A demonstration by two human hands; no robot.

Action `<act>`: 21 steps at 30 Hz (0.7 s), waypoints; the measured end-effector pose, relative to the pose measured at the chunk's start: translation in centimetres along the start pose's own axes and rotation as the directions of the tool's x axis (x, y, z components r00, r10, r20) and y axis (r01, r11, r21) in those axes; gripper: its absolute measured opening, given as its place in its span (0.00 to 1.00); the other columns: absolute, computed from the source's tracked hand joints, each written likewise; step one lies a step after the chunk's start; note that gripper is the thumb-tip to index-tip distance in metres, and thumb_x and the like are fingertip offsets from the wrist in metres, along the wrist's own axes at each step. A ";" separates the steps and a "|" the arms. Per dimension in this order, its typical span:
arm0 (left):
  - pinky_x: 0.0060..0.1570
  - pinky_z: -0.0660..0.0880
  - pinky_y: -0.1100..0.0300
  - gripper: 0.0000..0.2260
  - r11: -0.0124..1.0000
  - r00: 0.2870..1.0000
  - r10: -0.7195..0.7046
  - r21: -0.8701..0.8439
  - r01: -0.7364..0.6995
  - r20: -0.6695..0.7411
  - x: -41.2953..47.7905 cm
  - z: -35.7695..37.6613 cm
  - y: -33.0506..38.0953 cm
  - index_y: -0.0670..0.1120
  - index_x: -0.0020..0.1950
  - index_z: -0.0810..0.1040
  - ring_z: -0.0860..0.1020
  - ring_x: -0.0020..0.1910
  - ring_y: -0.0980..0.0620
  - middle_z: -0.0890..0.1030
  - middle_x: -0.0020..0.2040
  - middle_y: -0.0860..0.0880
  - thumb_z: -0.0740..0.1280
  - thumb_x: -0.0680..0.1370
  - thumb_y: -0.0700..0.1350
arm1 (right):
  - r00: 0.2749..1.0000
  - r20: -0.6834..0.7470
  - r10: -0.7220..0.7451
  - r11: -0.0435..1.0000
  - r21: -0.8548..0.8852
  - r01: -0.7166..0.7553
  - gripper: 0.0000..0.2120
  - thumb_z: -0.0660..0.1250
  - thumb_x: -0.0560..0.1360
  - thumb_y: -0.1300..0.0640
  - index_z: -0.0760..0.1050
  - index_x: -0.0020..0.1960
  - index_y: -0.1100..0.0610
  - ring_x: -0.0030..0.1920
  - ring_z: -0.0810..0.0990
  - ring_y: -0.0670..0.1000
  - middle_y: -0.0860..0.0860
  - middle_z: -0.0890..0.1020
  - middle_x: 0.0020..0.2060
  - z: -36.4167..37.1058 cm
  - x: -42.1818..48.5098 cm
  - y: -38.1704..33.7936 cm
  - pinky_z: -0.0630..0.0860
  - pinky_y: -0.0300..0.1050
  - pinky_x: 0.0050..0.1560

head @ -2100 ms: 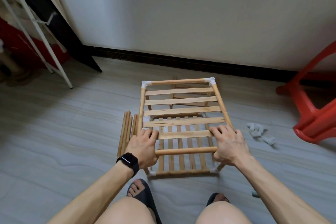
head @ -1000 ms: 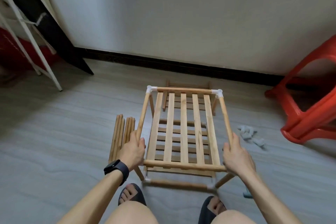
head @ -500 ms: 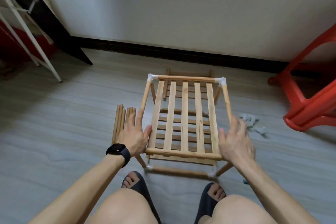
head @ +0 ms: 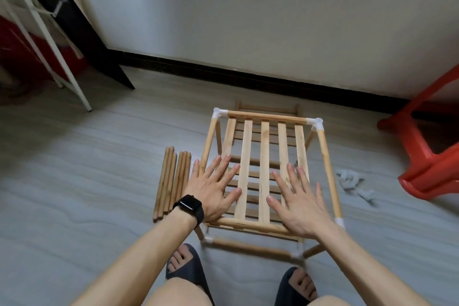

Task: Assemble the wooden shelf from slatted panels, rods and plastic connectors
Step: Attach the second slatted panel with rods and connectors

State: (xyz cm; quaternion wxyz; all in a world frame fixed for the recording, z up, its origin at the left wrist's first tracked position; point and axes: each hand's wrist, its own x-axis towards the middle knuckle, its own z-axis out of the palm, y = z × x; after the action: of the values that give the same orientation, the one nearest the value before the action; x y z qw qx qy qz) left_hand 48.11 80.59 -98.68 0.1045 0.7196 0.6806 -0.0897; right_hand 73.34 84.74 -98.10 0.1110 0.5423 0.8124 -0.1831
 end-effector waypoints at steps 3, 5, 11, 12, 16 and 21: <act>0.75 0.34 0.37 0.29 0.999 1.000 0.010 -0.042 -0.010 -0.020 -0.3 0.0 0.1 0.62 0.79 0.36 0.31 0.78 0.52 0.30 0.78 0.55 0.42 0.81 0.68 | 1.000 0.013 0.012 1.000 -0.013 -0.012 0.32 0.40 0.77 0.28 0.28 0.74 0.33 0.74 0.22 0.51 0.45 0.24 0.74 -0.4 -0.3 -0.6 0.32 0.69 0.74; 0.76 0.34 0.41 0.30 0.987 0.995 -0.017 -0.161 0.000 -0.100 -0.6 -0.1 -0.1 0.64 0.79 0.38 0.32 0.78 0.53 0.31 0.79 0.55 0.46 0.81 0.68 | 0.999 -0.040 -0.001 1.000 -0.001 0.001 0.33 0.41 0.78 0.28 0.27 0.75 0.34 0.74 0.22 0.53 0.46 0.24 0.74 -0.9 -0.2 -1.8 0.31 0.68 0.74; 0.76 0.51 0.51 0.27 0.271 0.837 -0.542 -0.958 0.092 -0.073 -1.1 0.6 -3.1 0.61 0.80 0.52 0.52 0.79 0.55 0.51 0.81 0.56 0.55 0.82 0.61 | 0.983 -0.135 -0.127 0.991 -0.069 0.118 0.31 0.40 0.78 0.29 0.30 0.76 0.34 0.74 0.21 0.53 0.46 0.25 0.75 -3.3 3.6 -7.8 0.27 0.64 0.73; 0.77 0.53 0.50 0.27 0.251 0.816 -0.577 -0.958 0.138 -0.034 -1.2 1.5 -4.6 0.61 0.80 0.51 0.54 0.79 0.54 0.53 0.81 0.56 0.55 0.83 0.61 | 0.980 -0.133 -0.148 0.987 -0.078 0.139 0.32 0.40 0.78 0.28 0.30 0.76 0.33 0.73 0.21 0.53 0.46 0.25 0.75 -3.6 4.5 -8.6 0.27 0.65 0.73; 0.73 0.64 0.47 0.32 0.370 0.746 -0.619 -0.747 0.553 0.245 -1.7 7.8 -11.1 0.50 0.79 0.58 0.65 0.74 0.42 0.63 0.77 0.44 0.60 0.79 0.60 | 0.971 -0.098 -0.219 0.969 -0.134 0.205 0.32 0.37 0.76 0.27 0.28 0.75 0.33 0.74 0.21 0.53 0.47 0.26 0.76 -2.7 7.5 -10.7 0.30 0.66 0.75; 0.66 0.71 0.50 0.24 0.629 0.754 -0.577 -0.418 0.655 0.313 -0.3 12.9 -14.1 0.49 0.73 0.68 0.69 0.69 0.44 0.68 0.72 0.46 0.62 0.80 0.57 | 0.967 -0.116 -0.226 0.966 -0.153 0.208 0.31 0.34 0.76 0.27 0.27 0.75 0.33 0.75 0.23 0.52 0.47 0.28 0.77 -0.9 8.6 -11.2 0.33 0.63 0.76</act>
State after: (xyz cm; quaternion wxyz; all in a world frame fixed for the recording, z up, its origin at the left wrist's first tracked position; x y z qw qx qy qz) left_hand 34.22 77.51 -111.40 0.3018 0.3801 0.8743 0.0070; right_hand 59.70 88.53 -98.53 0.0737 0.4518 0.8834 -0.1006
